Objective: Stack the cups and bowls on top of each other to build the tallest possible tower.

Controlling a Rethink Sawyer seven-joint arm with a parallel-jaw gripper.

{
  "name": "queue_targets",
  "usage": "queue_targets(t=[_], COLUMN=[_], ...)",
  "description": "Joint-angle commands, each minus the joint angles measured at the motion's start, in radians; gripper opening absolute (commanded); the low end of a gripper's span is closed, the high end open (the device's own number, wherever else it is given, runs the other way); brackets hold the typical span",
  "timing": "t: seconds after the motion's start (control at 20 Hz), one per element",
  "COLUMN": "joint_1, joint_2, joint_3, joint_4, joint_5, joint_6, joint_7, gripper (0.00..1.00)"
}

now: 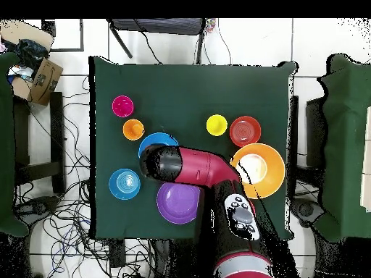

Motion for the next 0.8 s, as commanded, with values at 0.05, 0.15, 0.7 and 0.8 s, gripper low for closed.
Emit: queue_targets(t=[0.05,0.15,0.7,0.8], joint_1=[0.013,0.007,0.019,0.018], joint_2=[0.006,0.01,0.015,0.019], joint_3=[0.06,0.065,0.056,0.056], joint_4=[-0.054,-0.051,-0.072,-0.075], joint_5=[-0.056,-0.056,-0.059,-0.06], joint_6=[0.07,0.066,0.086,0.085], joint_7=[0.028,0.023,0.027,0.025], gripper=[1.0,1.0,1.0,1.0])
